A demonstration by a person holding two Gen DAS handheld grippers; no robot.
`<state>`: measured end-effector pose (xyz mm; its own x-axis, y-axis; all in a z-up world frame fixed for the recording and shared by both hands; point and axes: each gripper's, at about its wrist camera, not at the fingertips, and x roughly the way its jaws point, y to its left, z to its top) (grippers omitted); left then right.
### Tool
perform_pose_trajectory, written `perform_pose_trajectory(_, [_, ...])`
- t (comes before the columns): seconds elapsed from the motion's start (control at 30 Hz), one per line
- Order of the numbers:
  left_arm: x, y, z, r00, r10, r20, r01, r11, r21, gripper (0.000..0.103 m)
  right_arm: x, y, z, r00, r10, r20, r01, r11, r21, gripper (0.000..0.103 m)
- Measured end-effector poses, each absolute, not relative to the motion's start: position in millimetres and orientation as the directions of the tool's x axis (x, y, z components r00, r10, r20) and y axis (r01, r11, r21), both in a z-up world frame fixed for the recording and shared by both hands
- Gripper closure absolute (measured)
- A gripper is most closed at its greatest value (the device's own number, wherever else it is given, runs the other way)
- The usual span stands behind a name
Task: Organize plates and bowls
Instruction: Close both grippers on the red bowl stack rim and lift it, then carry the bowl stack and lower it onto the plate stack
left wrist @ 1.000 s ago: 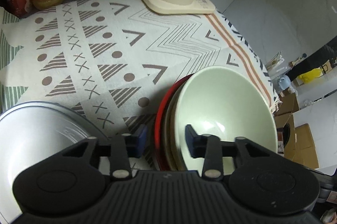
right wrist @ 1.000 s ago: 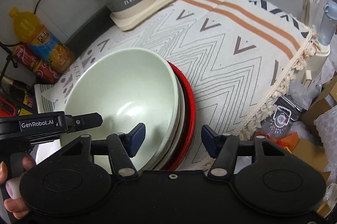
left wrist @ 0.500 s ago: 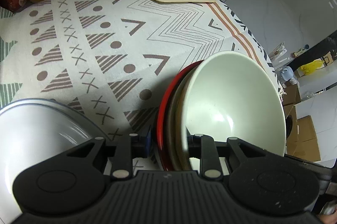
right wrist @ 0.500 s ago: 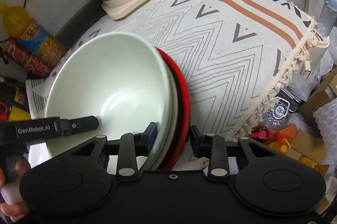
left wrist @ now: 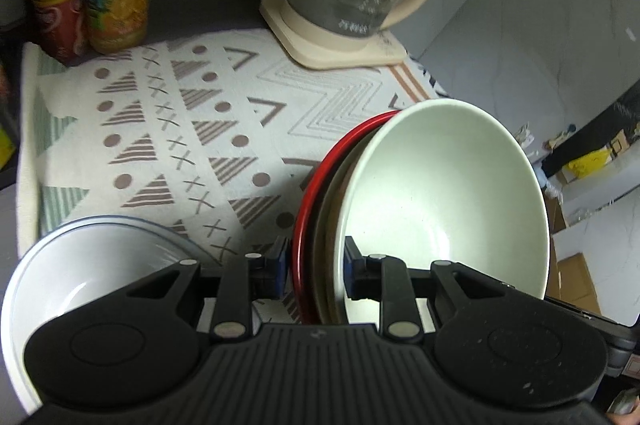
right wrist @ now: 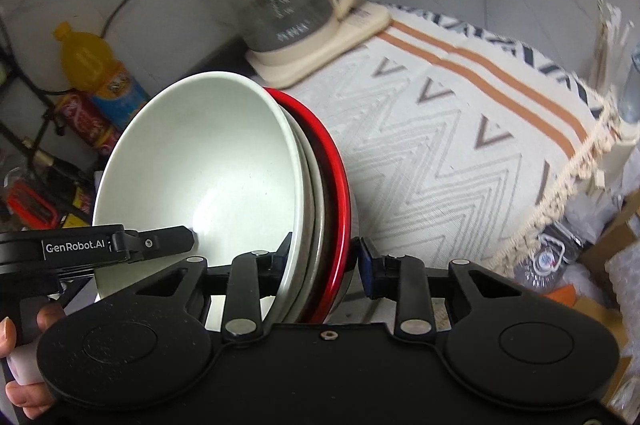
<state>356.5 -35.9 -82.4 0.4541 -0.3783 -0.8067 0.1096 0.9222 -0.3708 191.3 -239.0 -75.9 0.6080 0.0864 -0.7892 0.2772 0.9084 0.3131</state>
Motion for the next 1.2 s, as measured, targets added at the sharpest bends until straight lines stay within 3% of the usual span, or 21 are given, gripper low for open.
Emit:
perform_pose_trajectory(0.57, [294.9,36.0,-59.6,0.554,-0.271,-0.787,-0.081,0.924,-0.375,0.078,191.3,-178.2,-54.5,0.614,0.218,-0.758,0.067,0.943,0.326,0.072])
perform_pose_trajectory(1.2, [248.8,95.4,-71.9,0.543,-0.143,-0.828,-0.288,0.894,-0.343,0.078,200.6,-112.2,-71.0,0.484,0.348,-0.803,-0.11,0.935,0.338,0.072])
